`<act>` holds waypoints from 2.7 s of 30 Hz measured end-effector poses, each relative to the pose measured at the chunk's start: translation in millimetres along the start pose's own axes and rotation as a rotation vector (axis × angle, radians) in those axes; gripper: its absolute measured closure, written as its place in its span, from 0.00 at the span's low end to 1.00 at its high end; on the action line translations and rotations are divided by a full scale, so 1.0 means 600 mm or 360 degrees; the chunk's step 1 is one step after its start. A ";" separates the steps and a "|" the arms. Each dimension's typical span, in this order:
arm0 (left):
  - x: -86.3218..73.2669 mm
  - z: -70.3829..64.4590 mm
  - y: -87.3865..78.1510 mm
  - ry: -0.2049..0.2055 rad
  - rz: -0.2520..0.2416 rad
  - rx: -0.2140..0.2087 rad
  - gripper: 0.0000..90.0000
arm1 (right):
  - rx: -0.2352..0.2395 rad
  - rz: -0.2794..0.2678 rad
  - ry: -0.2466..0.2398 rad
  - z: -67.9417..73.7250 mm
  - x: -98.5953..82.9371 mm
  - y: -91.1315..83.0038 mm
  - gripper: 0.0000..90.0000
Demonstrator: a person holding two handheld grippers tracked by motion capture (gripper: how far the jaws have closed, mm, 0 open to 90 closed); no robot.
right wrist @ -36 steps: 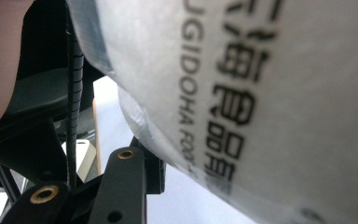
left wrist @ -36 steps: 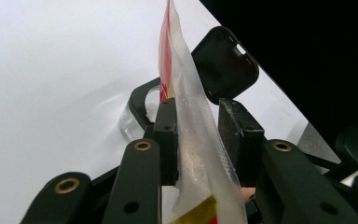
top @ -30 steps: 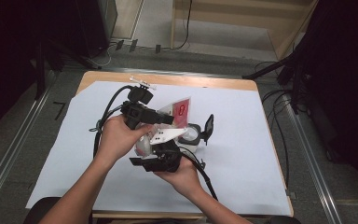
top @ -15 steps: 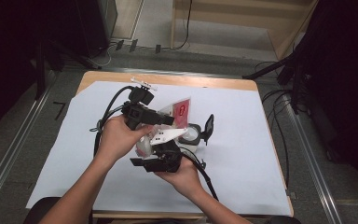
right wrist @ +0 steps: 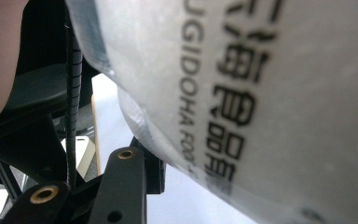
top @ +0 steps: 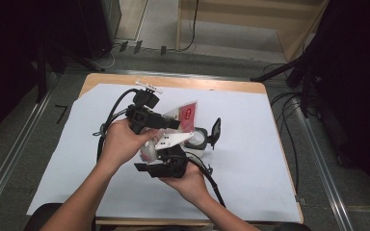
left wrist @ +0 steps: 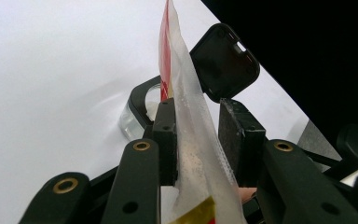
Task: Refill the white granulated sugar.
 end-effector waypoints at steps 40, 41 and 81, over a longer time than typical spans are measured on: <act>0.001 -0.002 0.000 -0.0002 -0.0008 -0.0002 0.76 | 0.0008 -0.0025 0.0044 0.000 0.001 -0.001 0.69; 0.001 -0.002 0.001 -0.0003 -0.0012 -0.0004 0.76 | 0.0007 -0.0025 0.0044 0.000 0.001 -0.001 0.69; 0.000 -0.005 -0.001 0.0003 -0.0011 -0.0006 0.77 | -0.0025 -0.0017 0.0008 0.004 0.001 0.000 0.69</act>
Point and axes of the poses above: each handheld gripper's, and its own axes: y roughly forward along the jaws, x roughly out of its top, z roughly to its left, the point moved 5 cm from there along y, roughly forward along the jaws, and after that the axes turned 8 degrees about -y, right-handed, at the moved point
